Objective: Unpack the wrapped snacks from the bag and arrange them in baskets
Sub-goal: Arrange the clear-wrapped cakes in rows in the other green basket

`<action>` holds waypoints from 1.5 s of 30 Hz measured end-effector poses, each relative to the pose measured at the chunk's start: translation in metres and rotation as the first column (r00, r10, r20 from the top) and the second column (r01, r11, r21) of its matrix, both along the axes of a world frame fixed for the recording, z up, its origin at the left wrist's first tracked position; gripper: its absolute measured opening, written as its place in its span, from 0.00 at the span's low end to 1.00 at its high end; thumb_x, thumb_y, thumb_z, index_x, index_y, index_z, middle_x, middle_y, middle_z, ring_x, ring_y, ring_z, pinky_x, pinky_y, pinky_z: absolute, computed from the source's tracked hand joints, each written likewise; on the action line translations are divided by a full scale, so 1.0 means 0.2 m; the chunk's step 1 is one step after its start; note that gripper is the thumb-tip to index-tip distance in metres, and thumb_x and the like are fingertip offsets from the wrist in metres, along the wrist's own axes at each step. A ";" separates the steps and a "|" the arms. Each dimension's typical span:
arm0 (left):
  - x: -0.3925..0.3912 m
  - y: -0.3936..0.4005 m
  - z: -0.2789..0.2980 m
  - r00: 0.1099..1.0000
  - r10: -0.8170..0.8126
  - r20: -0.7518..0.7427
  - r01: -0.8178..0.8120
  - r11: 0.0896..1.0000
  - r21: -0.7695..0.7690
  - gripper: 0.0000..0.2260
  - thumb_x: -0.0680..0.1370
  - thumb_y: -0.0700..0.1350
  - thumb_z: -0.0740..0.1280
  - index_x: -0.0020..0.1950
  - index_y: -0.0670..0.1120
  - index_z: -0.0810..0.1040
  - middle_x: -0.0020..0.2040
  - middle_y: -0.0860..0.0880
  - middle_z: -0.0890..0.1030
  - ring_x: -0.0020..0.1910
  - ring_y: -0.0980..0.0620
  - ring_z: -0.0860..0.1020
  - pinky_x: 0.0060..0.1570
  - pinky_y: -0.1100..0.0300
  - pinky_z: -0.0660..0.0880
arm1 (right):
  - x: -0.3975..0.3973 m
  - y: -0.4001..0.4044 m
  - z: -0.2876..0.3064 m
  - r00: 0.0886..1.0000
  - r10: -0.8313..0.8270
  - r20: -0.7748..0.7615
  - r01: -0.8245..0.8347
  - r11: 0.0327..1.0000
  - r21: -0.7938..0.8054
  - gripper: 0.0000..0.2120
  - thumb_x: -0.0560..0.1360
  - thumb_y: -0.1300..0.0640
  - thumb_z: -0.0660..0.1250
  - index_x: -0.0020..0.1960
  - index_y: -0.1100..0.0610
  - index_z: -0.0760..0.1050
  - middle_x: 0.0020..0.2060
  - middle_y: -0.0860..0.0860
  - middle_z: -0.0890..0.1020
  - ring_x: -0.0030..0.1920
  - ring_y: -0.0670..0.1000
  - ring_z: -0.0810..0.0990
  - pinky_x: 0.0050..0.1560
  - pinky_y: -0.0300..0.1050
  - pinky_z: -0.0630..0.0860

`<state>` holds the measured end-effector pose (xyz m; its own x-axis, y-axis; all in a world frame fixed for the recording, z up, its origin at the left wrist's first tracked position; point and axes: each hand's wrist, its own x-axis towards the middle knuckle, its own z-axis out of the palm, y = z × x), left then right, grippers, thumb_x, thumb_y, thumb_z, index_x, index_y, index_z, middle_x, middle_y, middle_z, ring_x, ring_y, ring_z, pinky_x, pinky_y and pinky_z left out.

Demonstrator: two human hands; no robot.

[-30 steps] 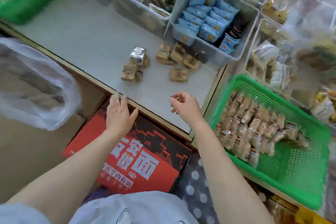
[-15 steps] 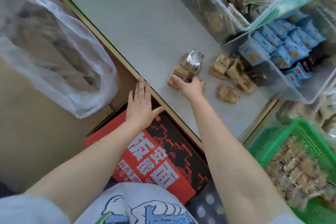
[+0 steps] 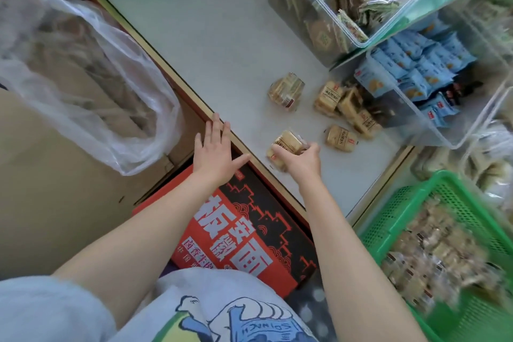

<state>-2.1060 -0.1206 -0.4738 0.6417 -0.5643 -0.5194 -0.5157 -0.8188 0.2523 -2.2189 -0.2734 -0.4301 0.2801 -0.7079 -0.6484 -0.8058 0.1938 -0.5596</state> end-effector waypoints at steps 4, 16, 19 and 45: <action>-0.15 -0.06 0.27 0.954 0.042 -0.298 -0.120 0.961 -0.247 0.29 0.82 0.64 0.55 0.77 0.46 0.66 0.78 0.43 0.63 0.77 0.46 0.62 0.74 0.49 0.60 | -0.29 0.05 0.22 0.984 -0.076 0.158 0.062 0.994 0.088 0.32 0.68 0.45 0.79 0.65 0.54 0.70 0.55 0.49 0.81 0.52 0.49 0.83 0.51 0.53 0.84; -0.93 -0.25 0.82 0.377 -0.095 -0.922 -0.434 0.861 -0.266 0.11 0.82 0.48 0.65 0.61 0.44 0.77 0.43 0.45 0.84 0.35 0.47 0.81 0.34 0.60 0.79 | -1.19 0.19 0.58 0.847 -0.347 0.403 0.324 0.938 0.127 0.24 0.75 0.35 0.65 0.53 0.54 0.82 0.47 0.53 0.87 0.47 0.55 0.85 0.53 0.59 0.81; -1.11 -0.28 0.82 0.385 -0.029 -0.922 -0.466 0.856 -0.222 0.12 0.81 0.46 0.67 0.63 0.43 0.75 0.50 0.42 0.86 0.43 0.44 0.84 0.37 0.59 0.81 | -1.48 0.18 0.59 0.700 -0.529 0.479 0.496 0.843 0.206 0.14 0.80 0.47 0.66 0.57 0.56 0.80 0.52 0.56 0.86 0.50 0.55 0.84 0.58 0.59 0.79; -2.52 -1.05 0.69 0.799 -0.323 -0.506 0.139 0.919 -0.368 0.19 0.83 0.61 0.56 0.55 0.47 0.78 0.52 0.50 0.79 0.53 0.50 0.76 0.53 0.54 0.72 | -2.68 -0.29 0.41 0.487 -0.718 0.498 0.724 0.651 0.230 0.25 0.71 0.49 0.78 0.60 0.58 0.70 0.56 0.55 0.80 0.52 0.53 0.83 0.52 0.55 0.83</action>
<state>-2.6107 -0.3301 -0.3367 0.1310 -0.8427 -0.5222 -0.3784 -0.5294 0.7593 -2.7547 -0.3318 -0.3488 -0.0584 -0.8226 -0.5656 0.0220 0.5654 -0.8245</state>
